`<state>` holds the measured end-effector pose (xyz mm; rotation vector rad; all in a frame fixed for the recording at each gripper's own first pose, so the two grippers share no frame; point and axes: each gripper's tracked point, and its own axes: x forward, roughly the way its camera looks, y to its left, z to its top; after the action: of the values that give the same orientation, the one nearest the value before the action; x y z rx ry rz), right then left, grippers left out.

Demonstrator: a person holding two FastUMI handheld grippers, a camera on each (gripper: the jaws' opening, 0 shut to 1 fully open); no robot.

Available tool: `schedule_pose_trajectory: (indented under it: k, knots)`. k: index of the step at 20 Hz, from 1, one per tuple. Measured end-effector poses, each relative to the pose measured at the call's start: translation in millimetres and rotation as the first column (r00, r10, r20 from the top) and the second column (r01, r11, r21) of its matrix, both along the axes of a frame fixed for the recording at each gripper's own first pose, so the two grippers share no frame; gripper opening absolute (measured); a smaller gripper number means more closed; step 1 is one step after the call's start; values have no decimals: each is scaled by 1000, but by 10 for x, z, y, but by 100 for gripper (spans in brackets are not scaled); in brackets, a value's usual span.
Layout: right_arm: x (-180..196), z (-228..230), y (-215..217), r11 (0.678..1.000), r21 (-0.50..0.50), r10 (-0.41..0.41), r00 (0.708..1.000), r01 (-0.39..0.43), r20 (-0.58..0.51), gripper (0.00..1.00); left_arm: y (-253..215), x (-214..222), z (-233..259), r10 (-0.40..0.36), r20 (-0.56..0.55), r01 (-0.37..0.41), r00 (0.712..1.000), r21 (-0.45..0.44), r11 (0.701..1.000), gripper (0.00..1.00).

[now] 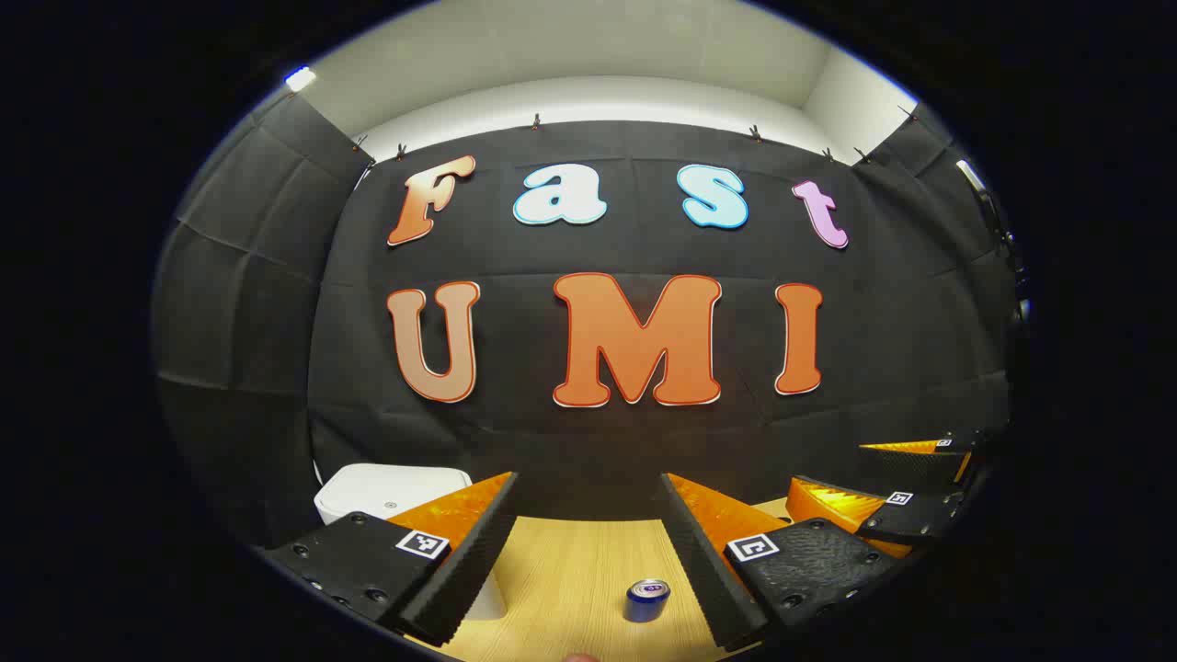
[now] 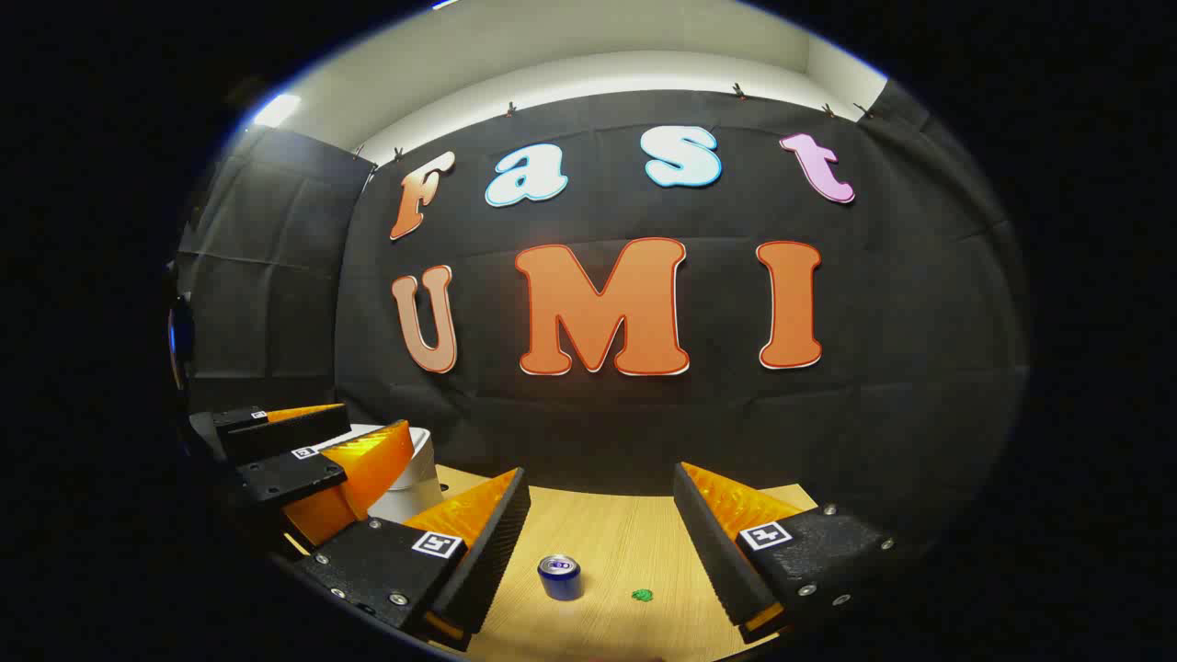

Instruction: Press the lid of the desktop garbage bin to open it, pick up the crumpled paper on the desktop and throw it into the bin, then pick up the pop can on the desktop and drop it into the bin, and finally close the garbage bin lid.

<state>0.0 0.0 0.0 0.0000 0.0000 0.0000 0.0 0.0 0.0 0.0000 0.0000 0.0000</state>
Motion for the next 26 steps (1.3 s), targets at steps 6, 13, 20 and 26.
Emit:
schedule_pose_trajectory:
  k: [6,13,20,26]
  knots:
    - [-65,44,-18,1000,-6,-7,1000,8,21,93,-90,-41,4,-39,-7,39,999,-10,999,94]
    - [-180,5,-53,999,-15,-28,1000,29,9,93,-150,-85,21,-53,2,53,999,-37,998,94]
    - [-254,-8,-8,999,-20,-49,999,49,-2,93,-124,-99,46,-73,18,73,997,-49,996,93]
    - [-286,31,82,996,-30,-81,997,82,6,93,-104,-76,105,-126,46,129,991,-59,990,94]
